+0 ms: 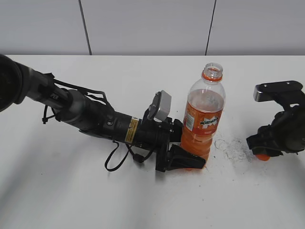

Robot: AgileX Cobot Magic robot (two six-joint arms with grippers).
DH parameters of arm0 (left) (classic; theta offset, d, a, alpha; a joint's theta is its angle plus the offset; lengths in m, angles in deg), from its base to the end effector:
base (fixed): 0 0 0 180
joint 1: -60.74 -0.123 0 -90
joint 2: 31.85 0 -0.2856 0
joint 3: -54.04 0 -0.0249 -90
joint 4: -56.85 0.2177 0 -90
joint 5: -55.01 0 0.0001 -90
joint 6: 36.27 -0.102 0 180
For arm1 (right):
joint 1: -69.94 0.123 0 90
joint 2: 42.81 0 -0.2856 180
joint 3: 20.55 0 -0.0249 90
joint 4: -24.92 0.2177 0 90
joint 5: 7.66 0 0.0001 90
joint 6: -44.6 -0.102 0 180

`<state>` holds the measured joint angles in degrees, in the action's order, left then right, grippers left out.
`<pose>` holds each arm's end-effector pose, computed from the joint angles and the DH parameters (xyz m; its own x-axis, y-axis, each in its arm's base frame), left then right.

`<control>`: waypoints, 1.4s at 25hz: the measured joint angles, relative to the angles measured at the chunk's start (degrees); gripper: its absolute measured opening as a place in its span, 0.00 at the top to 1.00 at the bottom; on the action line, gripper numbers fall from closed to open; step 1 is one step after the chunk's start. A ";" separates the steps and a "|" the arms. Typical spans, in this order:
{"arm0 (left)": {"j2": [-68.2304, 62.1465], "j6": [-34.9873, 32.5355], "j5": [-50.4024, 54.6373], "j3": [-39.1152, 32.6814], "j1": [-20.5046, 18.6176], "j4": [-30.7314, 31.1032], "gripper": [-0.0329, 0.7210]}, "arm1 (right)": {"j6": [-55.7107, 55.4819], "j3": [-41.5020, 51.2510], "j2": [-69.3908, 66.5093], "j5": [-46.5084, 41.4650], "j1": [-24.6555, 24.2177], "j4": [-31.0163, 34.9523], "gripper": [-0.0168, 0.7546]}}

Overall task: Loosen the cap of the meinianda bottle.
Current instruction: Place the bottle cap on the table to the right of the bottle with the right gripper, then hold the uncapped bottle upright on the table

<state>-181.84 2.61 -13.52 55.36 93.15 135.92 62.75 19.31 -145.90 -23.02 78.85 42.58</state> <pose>0.3018 -0.3019 0.0702 -0.0792 0.2407 -0.9674 0.9762 -0.1777 -0.1242 0.2500 0.0475 0.1484 -0.9099 -0.1617 -0.3821 -0.2019 0.9771 0.0671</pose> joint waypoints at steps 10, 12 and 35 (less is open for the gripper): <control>0.00 0.00 0.00 0.00 0.00 0.05 0.21 | 0.00 0.00 -3.98 4.24 0.00 0.54 0.63; 0.00 0.00 0.00 0.00 0.00 0.06 0.21 | 0.00 0.00 -4.42 4.40 0.00 0.59 0.63; 0.11 0.33 1.70 0.00 -1.36 6.37 0.05 | 0.00 0.00 -1.77 -0.59 0.00 6.26 0.25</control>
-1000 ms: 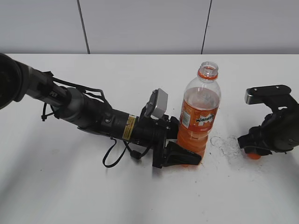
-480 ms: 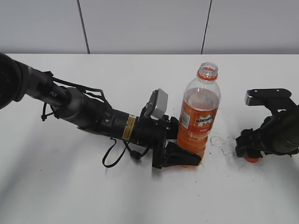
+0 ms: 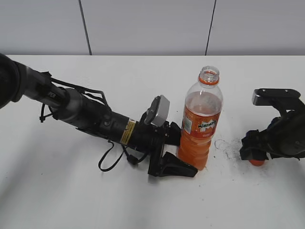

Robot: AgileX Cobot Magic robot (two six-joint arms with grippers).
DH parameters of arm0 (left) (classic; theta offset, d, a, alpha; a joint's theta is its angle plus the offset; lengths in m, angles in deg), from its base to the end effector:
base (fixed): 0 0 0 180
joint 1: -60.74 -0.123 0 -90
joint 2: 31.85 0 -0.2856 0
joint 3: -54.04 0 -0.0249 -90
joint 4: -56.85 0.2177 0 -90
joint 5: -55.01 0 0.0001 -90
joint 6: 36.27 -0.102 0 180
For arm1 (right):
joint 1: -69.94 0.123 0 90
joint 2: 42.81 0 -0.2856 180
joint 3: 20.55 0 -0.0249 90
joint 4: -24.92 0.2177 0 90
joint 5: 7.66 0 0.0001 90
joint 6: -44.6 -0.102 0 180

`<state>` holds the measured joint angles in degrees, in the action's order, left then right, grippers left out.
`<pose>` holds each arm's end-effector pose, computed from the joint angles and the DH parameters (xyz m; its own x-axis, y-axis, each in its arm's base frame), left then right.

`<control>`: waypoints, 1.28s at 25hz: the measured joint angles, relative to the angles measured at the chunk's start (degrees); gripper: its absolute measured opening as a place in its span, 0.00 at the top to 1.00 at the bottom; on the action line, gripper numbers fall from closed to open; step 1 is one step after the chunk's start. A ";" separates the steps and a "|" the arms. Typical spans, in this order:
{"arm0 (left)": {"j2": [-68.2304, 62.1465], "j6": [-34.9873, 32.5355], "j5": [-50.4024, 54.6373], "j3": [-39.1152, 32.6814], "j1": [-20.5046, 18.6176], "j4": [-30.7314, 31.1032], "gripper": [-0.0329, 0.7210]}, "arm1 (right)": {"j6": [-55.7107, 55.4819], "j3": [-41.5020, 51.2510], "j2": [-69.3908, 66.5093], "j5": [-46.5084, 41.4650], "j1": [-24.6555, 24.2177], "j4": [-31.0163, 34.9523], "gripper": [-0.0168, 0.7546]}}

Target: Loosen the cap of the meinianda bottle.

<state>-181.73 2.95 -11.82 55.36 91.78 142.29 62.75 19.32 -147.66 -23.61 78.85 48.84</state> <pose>0.3024 -0.2910 0.0631 -0.0294 0.3137 -0.9491 0.9695 -0.2221 -0.1035 0.2501 0.0507 0.1408 -0.9377 -0.0603 -0.3422 -0.1123 0.9846 0.1343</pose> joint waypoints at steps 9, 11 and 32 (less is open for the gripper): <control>3.10 5.07 2.71 0.00 -3.61 8.40 0.09 | 0.00 0.00 2.88 0.05 0.00 0.05 0.25; 3.98 6.03 3.86 -0.06 -4.29 10.13 0.11 | 0.00 0.00 3.47 0.05 0.00 0.05 0.25; 30.41 26.66 47.24 -16.86 -6.35 12.81 0.32 | 0.00 0.03 19.47 -7.65 0.00 -0.05 0.25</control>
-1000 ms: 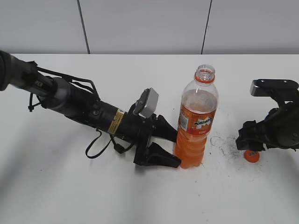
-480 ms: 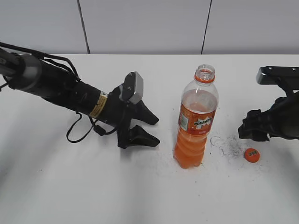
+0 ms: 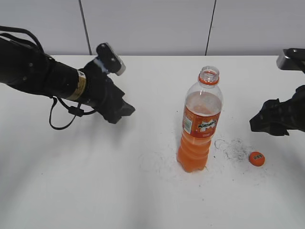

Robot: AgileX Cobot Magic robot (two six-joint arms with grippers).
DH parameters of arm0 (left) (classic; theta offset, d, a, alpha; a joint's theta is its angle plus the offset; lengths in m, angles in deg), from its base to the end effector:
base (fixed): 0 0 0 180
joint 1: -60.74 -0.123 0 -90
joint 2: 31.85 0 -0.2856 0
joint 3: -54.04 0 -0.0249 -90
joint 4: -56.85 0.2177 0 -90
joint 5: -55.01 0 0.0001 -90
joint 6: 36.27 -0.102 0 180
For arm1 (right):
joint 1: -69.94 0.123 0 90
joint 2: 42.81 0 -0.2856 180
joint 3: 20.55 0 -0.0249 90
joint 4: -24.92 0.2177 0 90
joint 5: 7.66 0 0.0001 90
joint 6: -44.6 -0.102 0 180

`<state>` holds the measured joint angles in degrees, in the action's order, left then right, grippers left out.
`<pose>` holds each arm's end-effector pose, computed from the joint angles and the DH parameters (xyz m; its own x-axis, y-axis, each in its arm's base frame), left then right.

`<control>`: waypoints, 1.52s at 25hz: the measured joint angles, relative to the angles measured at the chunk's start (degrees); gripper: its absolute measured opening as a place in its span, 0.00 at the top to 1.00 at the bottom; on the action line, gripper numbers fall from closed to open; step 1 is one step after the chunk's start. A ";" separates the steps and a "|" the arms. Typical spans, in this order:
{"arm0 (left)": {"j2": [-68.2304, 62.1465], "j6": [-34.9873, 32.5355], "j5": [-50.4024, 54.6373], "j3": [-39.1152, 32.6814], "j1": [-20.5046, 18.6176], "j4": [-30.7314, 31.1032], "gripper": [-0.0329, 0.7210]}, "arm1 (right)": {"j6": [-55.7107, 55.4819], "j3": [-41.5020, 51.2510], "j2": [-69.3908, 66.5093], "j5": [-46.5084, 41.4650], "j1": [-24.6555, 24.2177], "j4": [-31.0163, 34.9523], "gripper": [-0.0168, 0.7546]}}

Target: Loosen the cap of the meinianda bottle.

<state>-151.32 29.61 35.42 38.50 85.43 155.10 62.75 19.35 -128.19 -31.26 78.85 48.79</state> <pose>0.3280 -0.1879 0.1638 -0.2430 0.6752 -0.6964 0.8667 0.4736 0.1567 0.2185 0.0510 0.2177 -0.8436 -0.0639 -0.5332 -0.1826 0.9679 0.1728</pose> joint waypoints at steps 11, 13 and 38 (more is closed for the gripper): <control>15.94 8.52 29.30 -13.79 0.00 -20.34 0.35 | 0.00 0.00 10.48 -11.78 0.00 -0.07 0.25; 17.75 8.55 37.23 -14.98 0.00 -27.80 0.35 | 0.00 0.00 12.18 -13.59 0.00 -0.07 0.25; 76.83 -49.96 78.38 -17.78 0.05 -83.79 0.39 | -0.17 0.03 47.46 -42.50 0.00 -2.39 0.25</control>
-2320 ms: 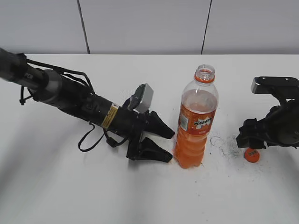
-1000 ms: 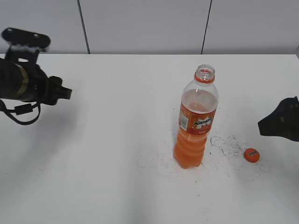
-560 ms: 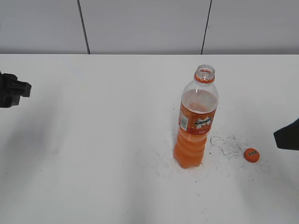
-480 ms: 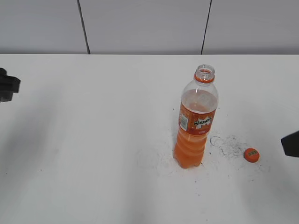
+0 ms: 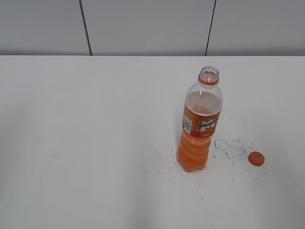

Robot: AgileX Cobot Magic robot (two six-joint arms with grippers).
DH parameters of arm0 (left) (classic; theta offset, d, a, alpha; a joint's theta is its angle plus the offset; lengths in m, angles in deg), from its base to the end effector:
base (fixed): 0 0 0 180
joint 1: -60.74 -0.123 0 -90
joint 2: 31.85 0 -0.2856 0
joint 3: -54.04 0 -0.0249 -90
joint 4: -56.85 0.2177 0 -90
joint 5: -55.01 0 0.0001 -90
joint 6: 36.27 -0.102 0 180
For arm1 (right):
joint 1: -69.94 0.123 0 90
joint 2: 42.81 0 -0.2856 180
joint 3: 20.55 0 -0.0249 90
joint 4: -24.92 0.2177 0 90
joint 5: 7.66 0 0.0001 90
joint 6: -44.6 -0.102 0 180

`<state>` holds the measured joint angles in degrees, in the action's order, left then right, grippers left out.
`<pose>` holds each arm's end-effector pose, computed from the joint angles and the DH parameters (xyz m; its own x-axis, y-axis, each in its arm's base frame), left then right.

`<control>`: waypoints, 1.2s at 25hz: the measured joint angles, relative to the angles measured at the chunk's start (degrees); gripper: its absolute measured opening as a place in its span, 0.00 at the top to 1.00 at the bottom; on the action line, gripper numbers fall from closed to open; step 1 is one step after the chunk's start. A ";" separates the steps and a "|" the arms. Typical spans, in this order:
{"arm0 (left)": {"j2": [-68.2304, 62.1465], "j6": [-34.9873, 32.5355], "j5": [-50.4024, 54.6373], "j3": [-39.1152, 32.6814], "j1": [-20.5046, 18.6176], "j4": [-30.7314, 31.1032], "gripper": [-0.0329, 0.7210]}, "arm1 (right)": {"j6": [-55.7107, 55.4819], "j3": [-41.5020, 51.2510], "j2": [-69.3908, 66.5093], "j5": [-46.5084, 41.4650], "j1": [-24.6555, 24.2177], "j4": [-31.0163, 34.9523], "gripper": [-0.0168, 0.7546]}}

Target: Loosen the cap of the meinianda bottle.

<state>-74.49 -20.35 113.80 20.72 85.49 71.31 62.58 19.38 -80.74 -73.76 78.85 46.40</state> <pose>0.0698 -0.0082 0.3242 -0.6623 0.1499 -0.7341 0.1754 0.9836 0.0425 0.0351 0.0401 0.2925 -0.7193 -0.2607 -0.6440 -0.4649 0.8694 0.1674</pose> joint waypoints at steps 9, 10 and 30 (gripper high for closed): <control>27.19 -8.29 10.72 -7.18 0.00 -6.54 0.40 | -0.73 3.58 18.18 -3.44 0.00 -8.00 0.25; 29.43 -8.91 11.00 -7.17 0.00 -6.60 0.40 | -1.07 4.42 20.91 -3.48 0.00 -8.81 0.25; 34.80 -11.03 1.89 -13.44 0.06 -7.77 0.42 | -1.66 11.73 29.18 2.96 0.10 -15.56 0.25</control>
<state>-39.69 -31.38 115.69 7.28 85.55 63.54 60.92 31.11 -51.56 -70.80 78.95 30.84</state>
